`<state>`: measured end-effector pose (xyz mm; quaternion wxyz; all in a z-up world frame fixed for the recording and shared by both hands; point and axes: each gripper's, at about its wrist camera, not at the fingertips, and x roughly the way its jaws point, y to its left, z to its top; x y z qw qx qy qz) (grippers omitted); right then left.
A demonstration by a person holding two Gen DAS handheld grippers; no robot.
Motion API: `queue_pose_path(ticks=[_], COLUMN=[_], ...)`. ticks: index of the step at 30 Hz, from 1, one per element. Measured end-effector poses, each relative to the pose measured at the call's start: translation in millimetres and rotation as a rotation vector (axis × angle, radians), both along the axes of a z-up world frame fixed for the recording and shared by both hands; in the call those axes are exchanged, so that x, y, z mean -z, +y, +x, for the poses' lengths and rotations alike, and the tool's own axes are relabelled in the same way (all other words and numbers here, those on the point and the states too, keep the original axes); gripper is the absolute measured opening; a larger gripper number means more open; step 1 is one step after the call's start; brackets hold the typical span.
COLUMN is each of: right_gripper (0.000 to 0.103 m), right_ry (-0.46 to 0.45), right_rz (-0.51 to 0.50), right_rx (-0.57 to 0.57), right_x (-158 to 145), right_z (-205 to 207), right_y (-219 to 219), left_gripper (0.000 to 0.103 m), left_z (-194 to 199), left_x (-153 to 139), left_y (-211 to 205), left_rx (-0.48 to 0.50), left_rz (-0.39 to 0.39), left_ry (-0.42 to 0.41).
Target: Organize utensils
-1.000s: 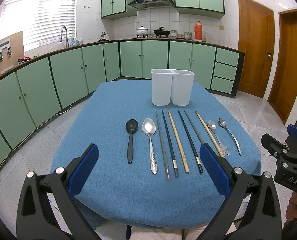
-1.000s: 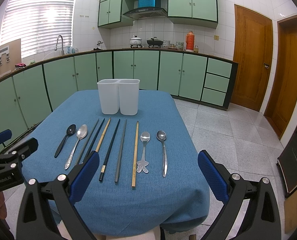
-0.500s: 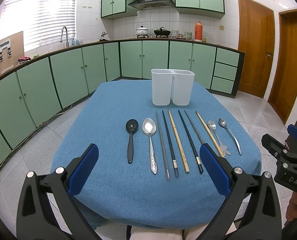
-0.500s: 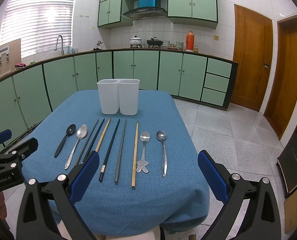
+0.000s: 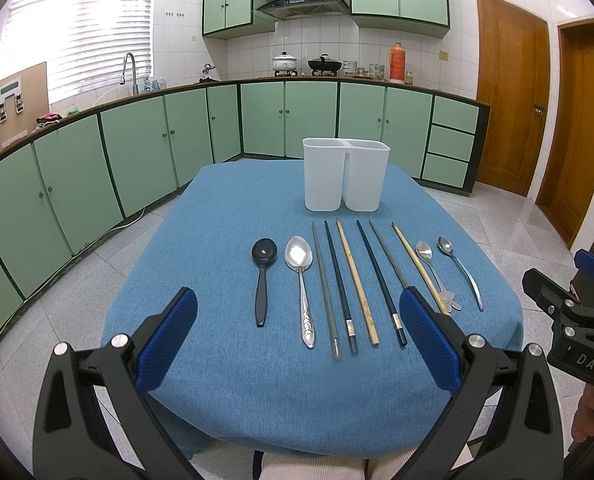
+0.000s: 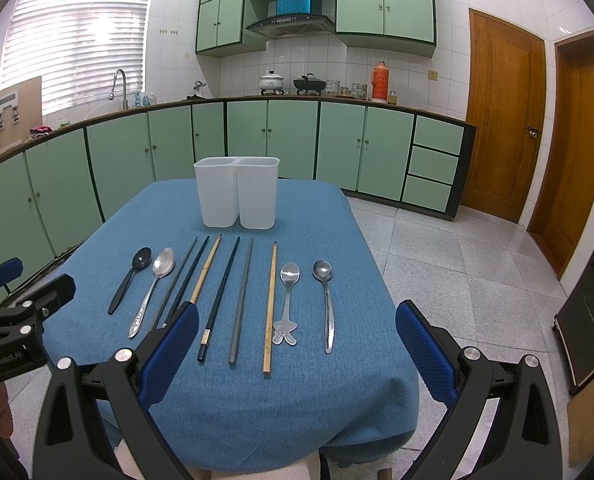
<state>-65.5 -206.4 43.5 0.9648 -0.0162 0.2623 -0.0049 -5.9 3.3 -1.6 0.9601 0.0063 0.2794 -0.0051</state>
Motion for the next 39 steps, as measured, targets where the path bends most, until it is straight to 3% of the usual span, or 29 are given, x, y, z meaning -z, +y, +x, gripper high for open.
queue_pose_path(ticks=[31,39], right_gripper=[0.097,0.097], right_ry=[0.003,-0.002], right_rz=[-0.001,0.001], right_rx=[0.002,0.045], right_x=[1,7], right_z=[2,19], right_y=[0,-14], left_gripper=[0.098,0.098], left_z=[3,21], left_x=[0,2], left_y=[-2,22], left_rx=[-0.002,-0.052], left_rz=[-0.002,-0.001], left_ry=[0.001,0.015])
